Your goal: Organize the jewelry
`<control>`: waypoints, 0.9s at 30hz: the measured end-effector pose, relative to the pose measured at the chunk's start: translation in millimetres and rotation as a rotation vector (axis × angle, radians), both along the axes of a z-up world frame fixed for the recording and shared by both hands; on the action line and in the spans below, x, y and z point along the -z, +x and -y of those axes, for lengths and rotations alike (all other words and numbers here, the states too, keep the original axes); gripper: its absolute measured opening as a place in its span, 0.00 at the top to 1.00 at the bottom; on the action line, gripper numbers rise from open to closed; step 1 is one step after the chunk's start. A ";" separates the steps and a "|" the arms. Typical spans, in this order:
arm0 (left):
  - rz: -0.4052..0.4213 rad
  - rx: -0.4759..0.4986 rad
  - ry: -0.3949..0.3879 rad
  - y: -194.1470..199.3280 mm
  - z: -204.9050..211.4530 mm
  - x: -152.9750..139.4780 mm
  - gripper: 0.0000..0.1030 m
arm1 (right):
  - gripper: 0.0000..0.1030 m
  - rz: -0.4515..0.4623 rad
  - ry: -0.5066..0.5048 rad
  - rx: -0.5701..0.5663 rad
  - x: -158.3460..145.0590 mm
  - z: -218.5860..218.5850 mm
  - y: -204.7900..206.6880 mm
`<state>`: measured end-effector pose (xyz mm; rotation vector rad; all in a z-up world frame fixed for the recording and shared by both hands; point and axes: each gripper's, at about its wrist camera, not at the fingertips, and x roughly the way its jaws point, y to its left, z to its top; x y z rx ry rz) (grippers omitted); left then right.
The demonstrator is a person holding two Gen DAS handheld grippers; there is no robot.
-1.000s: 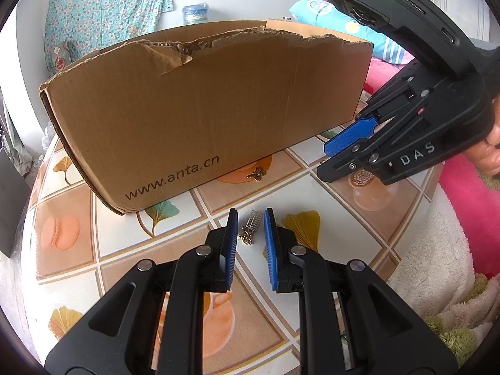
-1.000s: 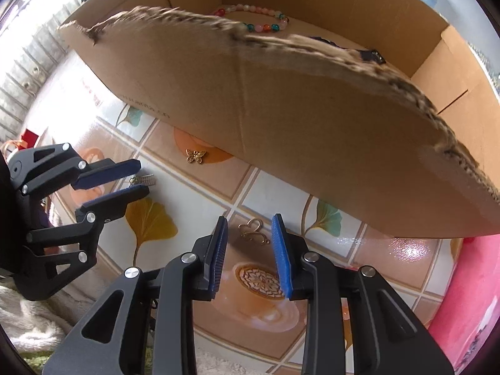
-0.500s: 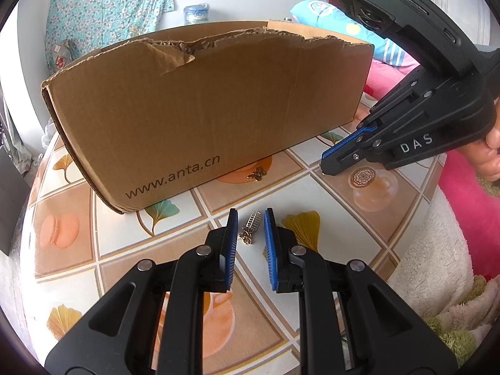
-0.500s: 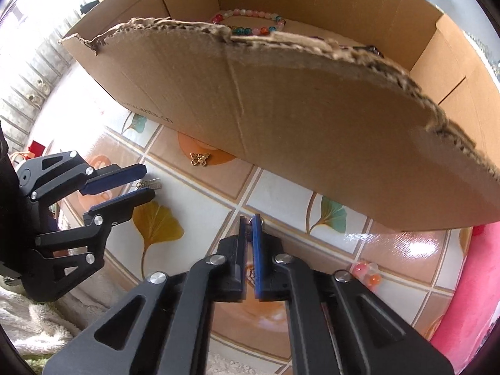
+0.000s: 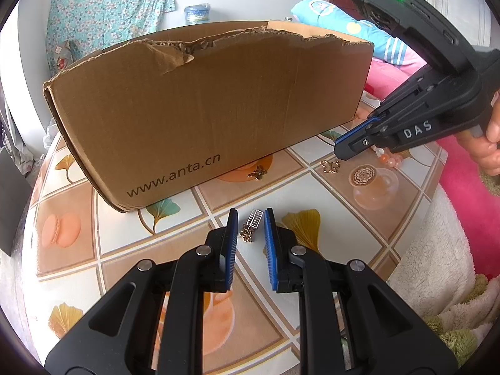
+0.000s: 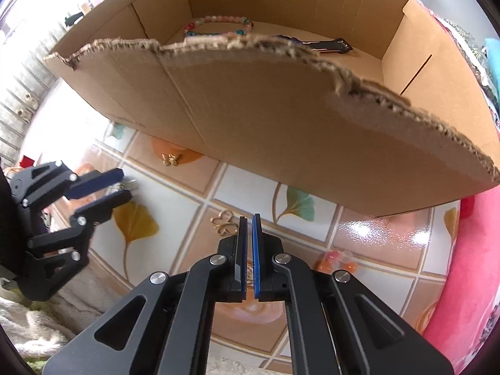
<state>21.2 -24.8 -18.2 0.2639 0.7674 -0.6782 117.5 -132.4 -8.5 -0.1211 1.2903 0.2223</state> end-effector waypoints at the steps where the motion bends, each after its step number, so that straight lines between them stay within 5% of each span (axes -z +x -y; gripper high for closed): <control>1: 0.000 0.000 -0.001 -0.1 0.0 0.1 0.85 | 0.97 -0.001 -0.006 -0.004 1.4 -2.5 -1.2; 20: 0.000 -0.002 -0.002 -0.2 0.6 0.0 0.85 | 0.95 -0.016 0.035 -0.110 4.1 -29.4 -17.4; 22: 0.001 -0.003 -0.002 -0.2 0.7 -0.1 0.85 | 0.90 -0.008 0.044 -0.123 0.6 -28.7 -20.4; 24: 0.001 -0.002 -0.001 -0.1 1.1 -0.2 0.85 | 0.74 0.011 0.036 -0.142 -4.9 -29.4 -25.4; 27: 0.001 -0.002 0.000 -0.4 1.6 -0.1 0.85 | 0.74 0.029 0.022 -0.187 -12.4 -36.1 -26.4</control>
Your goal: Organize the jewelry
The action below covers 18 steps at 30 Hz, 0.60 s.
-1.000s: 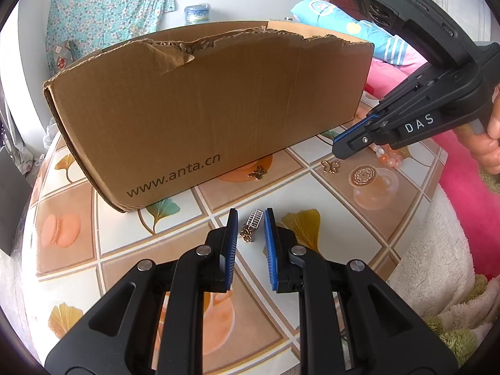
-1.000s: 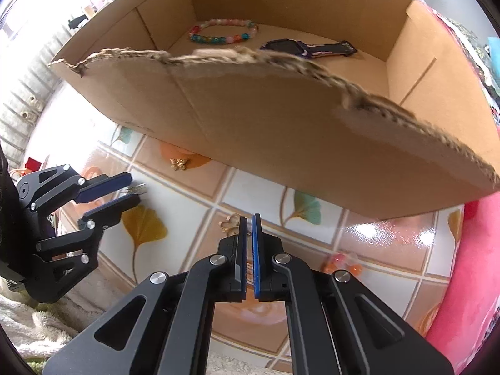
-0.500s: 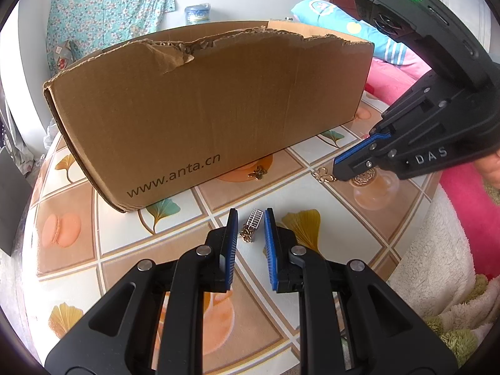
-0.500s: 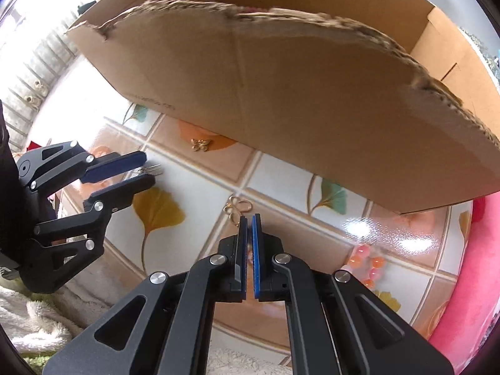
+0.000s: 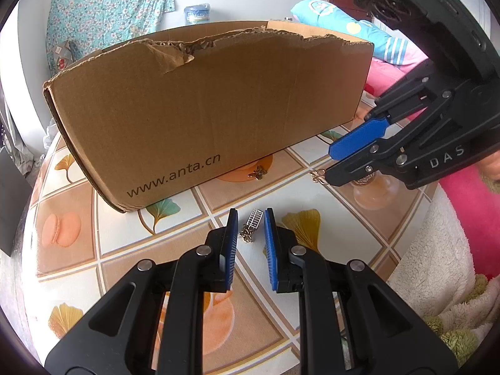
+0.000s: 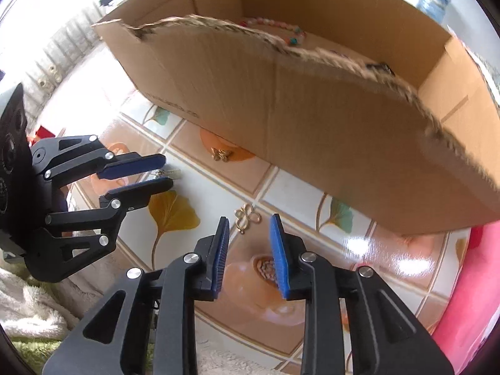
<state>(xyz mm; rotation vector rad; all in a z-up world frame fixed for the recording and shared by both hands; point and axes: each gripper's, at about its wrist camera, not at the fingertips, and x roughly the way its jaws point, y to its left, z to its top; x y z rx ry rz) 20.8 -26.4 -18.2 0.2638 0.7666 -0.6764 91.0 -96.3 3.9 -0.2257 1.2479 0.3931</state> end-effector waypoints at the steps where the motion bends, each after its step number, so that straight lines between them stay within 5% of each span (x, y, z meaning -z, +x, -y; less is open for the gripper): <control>1: 0.000 0.000 0.001 0.0 0.3 0.1 0.85 | 0.74 0.002 -0.006 -0.009 -1.6 -2.4 2.9; 18: 0.002 0.001 0.004 0.1 2.3 0.0 0.85 | 0.85 -0.021 0.005 -0.043 7.0 -14.3 7.4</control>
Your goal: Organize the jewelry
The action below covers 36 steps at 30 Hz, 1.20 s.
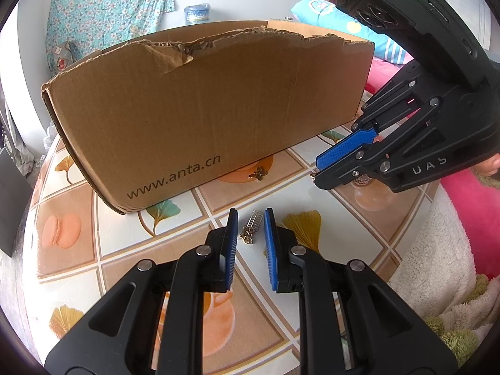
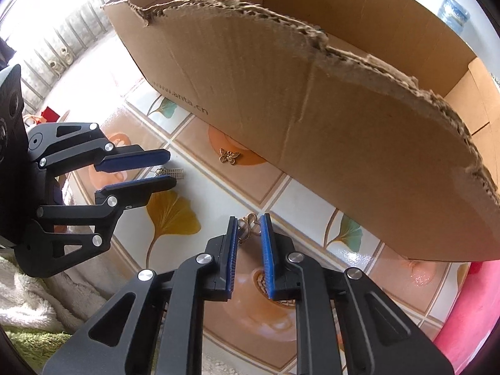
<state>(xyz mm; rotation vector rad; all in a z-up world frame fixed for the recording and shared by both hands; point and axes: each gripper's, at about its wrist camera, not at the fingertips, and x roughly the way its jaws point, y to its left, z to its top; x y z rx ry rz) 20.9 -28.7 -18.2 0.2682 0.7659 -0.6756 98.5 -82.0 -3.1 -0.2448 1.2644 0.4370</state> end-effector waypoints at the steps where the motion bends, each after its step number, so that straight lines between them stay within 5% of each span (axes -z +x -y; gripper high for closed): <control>1: 0.000 0.000 0.000 0.0 0.1 0.0 0.85 | 0.85 0.001 0.002 0.004 0.1 1.7 1.0; 3: 0.000 0.000 0.000 0.1 0.3 0.2 0.85 | 0.96 -0.003 0.011 0.009 1.7 8.3 4.2; 20: 0.001 0.002 0.001 -0.2 1.1 0.2 0.85 | 0.96 0.025 -0.023 0.104 -4.7 45.5 13.9; 34: 0.000 0.003 -0.002 0.9 0.1 -0.5 0.85 | 0.95 -0.006 -0.004 0.020 -6.7 20.9 -7.8; 36: 0.000 0.005 0.000 1.3 0.0 -0.5 0.85 | 0.88 0.011 -0.017 -0.019 -10.9 17.8 -9.9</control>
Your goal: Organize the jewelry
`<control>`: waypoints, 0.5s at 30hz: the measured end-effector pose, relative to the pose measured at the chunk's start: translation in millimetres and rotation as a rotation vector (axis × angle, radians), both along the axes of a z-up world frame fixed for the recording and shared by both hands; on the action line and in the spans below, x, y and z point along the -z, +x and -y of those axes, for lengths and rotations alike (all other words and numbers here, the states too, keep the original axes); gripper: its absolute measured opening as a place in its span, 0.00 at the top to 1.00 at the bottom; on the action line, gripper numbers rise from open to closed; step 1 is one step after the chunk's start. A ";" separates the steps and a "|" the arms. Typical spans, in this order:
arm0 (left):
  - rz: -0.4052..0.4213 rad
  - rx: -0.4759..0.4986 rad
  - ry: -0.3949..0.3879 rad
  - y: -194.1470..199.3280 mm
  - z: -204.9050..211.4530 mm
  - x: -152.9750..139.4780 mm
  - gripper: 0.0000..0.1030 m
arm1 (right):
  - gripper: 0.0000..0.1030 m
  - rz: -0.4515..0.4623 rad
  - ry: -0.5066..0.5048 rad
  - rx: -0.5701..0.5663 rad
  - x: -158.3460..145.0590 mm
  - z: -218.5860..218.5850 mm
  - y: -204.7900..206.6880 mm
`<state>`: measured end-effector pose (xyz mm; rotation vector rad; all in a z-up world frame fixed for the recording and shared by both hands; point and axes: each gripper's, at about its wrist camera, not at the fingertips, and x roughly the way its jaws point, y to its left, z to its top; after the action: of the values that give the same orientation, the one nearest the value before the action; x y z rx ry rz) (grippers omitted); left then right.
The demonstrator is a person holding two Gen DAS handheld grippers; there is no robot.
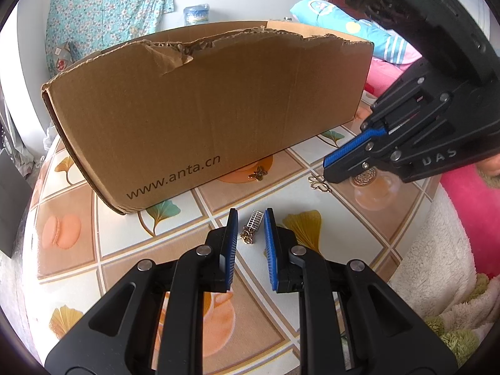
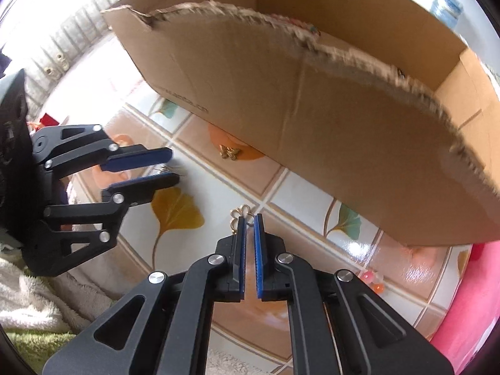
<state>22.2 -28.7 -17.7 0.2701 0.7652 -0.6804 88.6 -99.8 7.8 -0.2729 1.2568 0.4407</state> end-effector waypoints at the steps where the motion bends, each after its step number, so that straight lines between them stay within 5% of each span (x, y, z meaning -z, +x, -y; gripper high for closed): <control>1: 0.000 0.000 0.001 0.2 0.1 -0.1 0.85 | 0.84 0.007 -0.007 -0.018 -1.4 -2.6 -1.0; 3: 0.001 0.000 0.001 -0.1 0.5 -0.3 0.85 | 0.73 0.028 -0.033 -0.061 -3.4 -7.0 -4.2; 15: 0.002 0.003 0.003 -0.6 1.7 -0.3 0.85 | 0.73 0.044 -0.082 0.001 2.6 -6.7 7.8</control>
<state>21.6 -30.4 -17.3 0.2750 0.7640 -0.6811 96.4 -93.1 5.2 -0.3501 1.2335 0.3812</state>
